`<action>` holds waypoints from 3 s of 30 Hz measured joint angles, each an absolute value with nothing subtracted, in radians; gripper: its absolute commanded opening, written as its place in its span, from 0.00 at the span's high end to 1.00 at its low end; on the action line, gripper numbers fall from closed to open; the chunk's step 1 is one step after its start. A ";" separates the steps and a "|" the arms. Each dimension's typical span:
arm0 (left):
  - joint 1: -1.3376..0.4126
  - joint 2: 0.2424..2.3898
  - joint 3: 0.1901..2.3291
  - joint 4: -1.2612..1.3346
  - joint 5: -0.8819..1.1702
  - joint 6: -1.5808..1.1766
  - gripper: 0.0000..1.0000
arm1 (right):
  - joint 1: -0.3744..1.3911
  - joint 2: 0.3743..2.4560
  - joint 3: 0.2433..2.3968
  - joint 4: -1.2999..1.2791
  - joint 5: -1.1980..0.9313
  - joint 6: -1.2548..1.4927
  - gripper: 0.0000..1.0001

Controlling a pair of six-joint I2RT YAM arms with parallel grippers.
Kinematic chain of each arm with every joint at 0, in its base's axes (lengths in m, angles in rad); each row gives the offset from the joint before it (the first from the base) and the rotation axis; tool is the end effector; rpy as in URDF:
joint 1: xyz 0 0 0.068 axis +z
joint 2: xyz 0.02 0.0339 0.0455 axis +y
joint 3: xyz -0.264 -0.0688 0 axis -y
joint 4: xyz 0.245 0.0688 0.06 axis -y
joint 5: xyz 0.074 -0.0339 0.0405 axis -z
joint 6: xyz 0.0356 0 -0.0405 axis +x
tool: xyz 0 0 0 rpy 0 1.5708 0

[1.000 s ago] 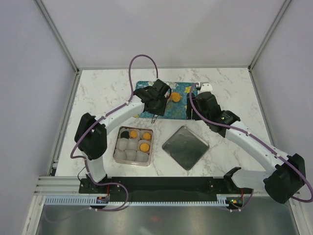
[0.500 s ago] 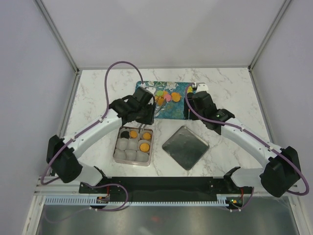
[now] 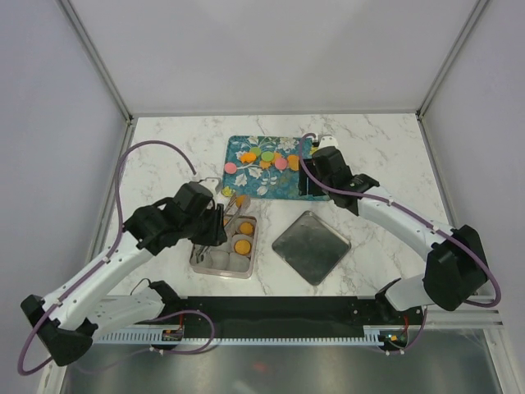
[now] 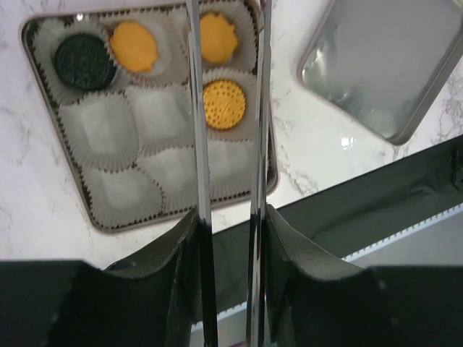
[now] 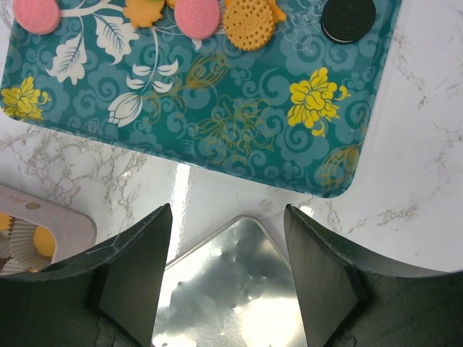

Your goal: Pack the cookies

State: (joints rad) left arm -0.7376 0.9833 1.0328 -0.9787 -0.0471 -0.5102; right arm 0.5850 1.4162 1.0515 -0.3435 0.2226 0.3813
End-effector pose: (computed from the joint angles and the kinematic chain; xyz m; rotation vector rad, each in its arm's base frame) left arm 0.1351 -0.1205 0.3175 0.2703 2.5439 -0.4477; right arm 0.2646 0.1659 0.2723 -0.1146 2.2684 0.2605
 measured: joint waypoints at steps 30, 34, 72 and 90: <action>-0.743 0.700 0.839 -1.247 -0.019 -0.651 0.60 | 0.585 1.451 1.070 -0.307 0.189 0.389 0.29; -0.743 0.700 0.828 -1.247 -0.018 -0.652 0.60 | 0.585 1.451 1.070 -0.307 0.189 0.389 0.29; -0.744 0.705 0.807 -1.237 0.008 -0.651 0.51 | 0.585 1.451 1.061 -0.302 0.189 0.389 0.29; -0.744 0.949 1.086 -1.114 -0.036 -0.606 0.46 | 0.585 1.407 1.060 -0.322 0.204 0.388 0.28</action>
